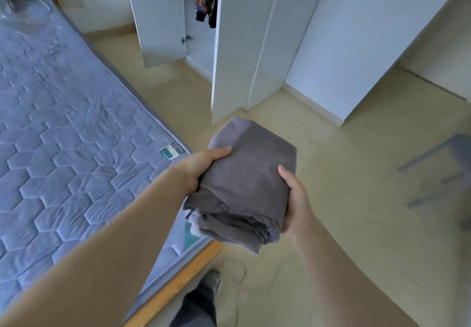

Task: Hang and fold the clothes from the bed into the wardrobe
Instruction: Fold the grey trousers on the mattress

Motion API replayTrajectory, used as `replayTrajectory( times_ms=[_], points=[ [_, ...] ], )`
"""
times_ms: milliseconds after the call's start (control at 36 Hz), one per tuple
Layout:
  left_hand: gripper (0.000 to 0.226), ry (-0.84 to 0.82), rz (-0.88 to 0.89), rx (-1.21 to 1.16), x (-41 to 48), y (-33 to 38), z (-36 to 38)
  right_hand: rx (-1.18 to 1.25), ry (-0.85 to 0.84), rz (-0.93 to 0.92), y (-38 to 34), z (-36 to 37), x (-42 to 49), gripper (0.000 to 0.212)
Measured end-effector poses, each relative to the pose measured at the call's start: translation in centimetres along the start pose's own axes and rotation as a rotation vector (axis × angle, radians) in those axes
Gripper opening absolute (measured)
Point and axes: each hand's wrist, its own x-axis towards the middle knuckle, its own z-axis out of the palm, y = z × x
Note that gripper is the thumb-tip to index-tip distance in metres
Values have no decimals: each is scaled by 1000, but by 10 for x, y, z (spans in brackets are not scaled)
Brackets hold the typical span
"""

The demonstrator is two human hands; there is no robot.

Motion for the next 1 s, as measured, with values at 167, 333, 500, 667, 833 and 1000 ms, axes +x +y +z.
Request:
replayTrajectory(
  times_ms=[167,333,500,667,833,1000],
  points=[
    [31,-20,3,-45,54,37,35,-18,64,2,-59,-19,41,45],
    [28,-14,39,-18,99,104,72,-11,43,-49,-133,-23,84,37],
    [25,-6,96,-12,130,153,97,7,29,-60,-190,-22,120,34],
    [33,75,137,-49,170,199,113,-44,-26,-35,-246,-24,171,34],
    [38,189,231,-123,201,250,137,-140,-163,21,-320,-21,229,37],
    [45,300,301,-206,210,310,171,-202,-321,90,-401,-9,270,41]
  ],
)
